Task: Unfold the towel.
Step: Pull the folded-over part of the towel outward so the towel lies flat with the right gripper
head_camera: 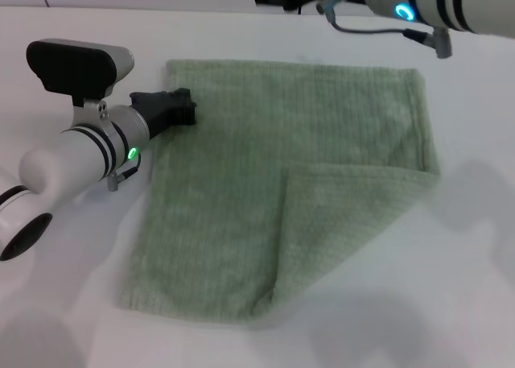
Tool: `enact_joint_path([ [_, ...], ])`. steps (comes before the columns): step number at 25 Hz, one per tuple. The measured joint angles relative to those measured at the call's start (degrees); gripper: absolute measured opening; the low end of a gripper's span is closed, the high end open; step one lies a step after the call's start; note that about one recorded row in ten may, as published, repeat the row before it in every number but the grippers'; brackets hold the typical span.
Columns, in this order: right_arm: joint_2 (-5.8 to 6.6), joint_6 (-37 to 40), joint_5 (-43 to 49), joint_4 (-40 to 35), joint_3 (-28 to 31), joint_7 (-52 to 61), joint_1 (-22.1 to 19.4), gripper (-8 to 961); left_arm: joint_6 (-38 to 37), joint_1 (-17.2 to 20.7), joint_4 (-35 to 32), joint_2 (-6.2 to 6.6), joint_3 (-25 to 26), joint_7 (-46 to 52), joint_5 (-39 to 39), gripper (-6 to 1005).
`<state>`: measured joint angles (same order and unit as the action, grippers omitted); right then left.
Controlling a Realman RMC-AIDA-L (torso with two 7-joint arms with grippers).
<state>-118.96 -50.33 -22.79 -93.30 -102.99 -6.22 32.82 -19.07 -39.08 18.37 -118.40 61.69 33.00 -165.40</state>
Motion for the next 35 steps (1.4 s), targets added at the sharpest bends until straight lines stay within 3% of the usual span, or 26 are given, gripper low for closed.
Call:
enact_joint_path([
  [5,0.0,-6.9,-7.5,3.3,4.4,-5.6,2.5,743,-0.1,0.0,0.0,0.02,0.0,0.0,0.0,32],
  [8,0.01,-10.1,-13.7,9.6,8.4,-10.9,4.7,743,-0.1,0.0,0.0,0.02,0.0,0.0,0.0,33],
  [15,0.07,-13.6,-18.8,20.2,13.0,-18.1,8.3,743,-0.2,0.0,0.0,0.02,0.2,0.0,0.0,36],
  [29,0.04,-18.7,-22.2,34.4,14.3,-24.9,14.9,744,-0.1,-0.1,0.1,0.01,0.2,0.1,0.0,41],
  [35,0.01,-19.6,-22.5,37.4,14.1,-25.9,15.9,741,-0.2,0.0,0.2,0.01,0.0,0.1,0.0,43],
])
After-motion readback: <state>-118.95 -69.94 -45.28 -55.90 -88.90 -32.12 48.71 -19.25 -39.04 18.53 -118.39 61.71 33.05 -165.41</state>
